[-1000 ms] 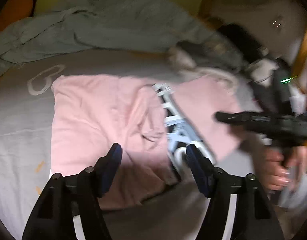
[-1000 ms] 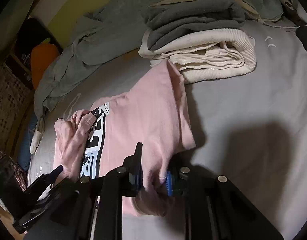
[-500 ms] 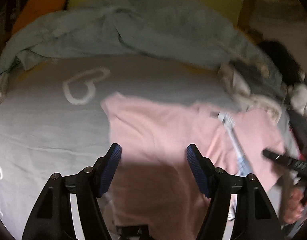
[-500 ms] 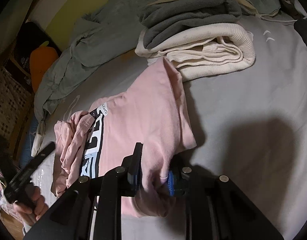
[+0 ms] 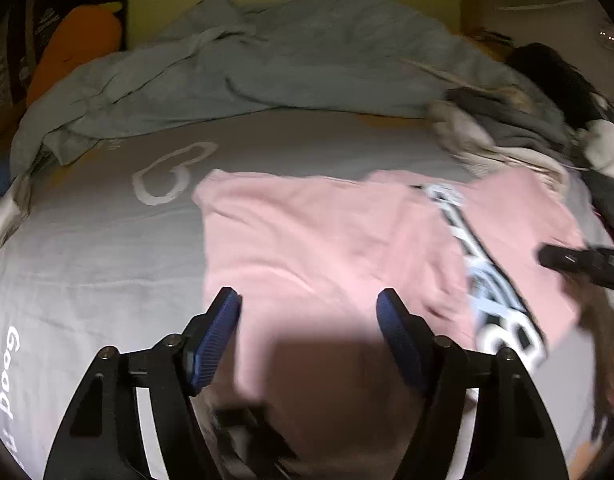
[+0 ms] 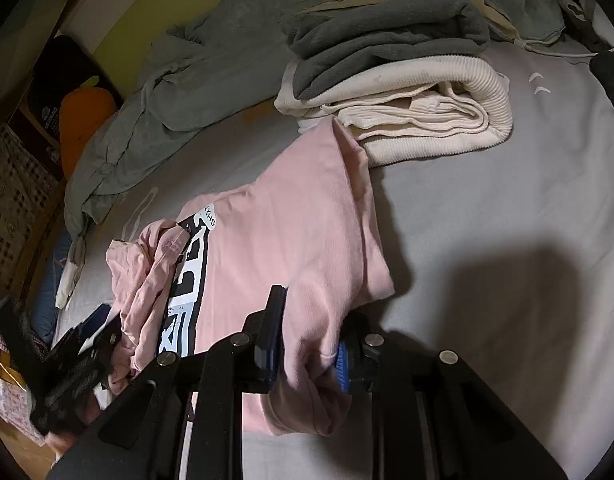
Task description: Fold small clothes
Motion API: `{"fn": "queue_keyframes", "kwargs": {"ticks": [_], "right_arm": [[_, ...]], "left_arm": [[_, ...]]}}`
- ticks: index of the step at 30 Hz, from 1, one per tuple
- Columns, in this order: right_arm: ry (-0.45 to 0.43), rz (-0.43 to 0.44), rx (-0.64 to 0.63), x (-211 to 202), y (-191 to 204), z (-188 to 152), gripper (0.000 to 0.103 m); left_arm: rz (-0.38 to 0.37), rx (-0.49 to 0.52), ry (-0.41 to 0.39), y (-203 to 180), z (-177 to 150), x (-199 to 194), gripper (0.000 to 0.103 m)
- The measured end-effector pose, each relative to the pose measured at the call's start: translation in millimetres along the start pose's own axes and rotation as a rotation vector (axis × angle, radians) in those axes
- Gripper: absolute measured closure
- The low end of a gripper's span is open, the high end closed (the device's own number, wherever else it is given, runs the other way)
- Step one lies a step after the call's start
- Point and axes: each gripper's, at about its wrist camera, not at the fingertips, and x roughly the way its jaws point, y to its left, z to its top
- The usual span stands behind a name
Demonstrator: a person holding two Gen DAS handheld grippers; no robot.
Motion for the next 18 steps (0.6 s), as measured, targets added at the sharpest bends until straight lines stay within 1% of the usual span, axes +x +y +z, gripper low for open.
{"fn": "queue_keyframes", "kwargs": {"ticks": [2,3,4,5,7,8,11,13,16,18], "right_arm": [[0.001,-0.005,-0.003,-0.3,1.0,-0.1,0.081],[0.0,-0.008,-0.006,-0.5,1.7,-0.4,0.081],[-0.001,-0.01,-0.008,-0.4,2.1,-0.8,0.081],[-0.002,-0.011,-0.006,-0.2,2.2,-1.2,0.081],[-0.002,-0.011,-0.004,-0.4,2.3,-1.5,0.081],[-0.001,-0.013,-0.01,-0.4,3.1,-1.4,0.081],[-0.003,-0.022,-0.029,-0.1,5.1,-2.1,0.08],[-0.004,-0.033,-0.036,0.1,7.3,-2.0,0.08],[-0.004,-0.05,-0.056,0.0,10.9,-2.6,0.08],[-0.006,-0.046,-0.046,0.1,9.3,-2.6,0.08]], "left_arm": [[-0.01,-0.027,-0.016,-8.1,-7.2,-6.6,0.041],[0.0,-0.026,-0.028,-13.3,-11.1,-7.6,0.041],[0.035,-0.001,-0.046,-21.0,-15.2,-6.7,0.041],[0.088,0.046,-0.05,-30.8,-18.8,-3.0,0.041],[0.142,0.099,-0.028,-42.7,-18.4,2.1,0.041],[0.144,0.104,-0.034,-44.0,-17.9,0.5,0.041],[0.11,0.11,-0.031,-38.8,-19.9,-6.4,0.041],[0.096,0.103,-0.043,-30.6,-22.3,-16.5,0.04],[0.089,0.055,-0.069,-13.0,-28.8,-34.6,0.038],[0.084,0.015,-0.075,-0.3,-30.7,-40.2,0.038]]}}
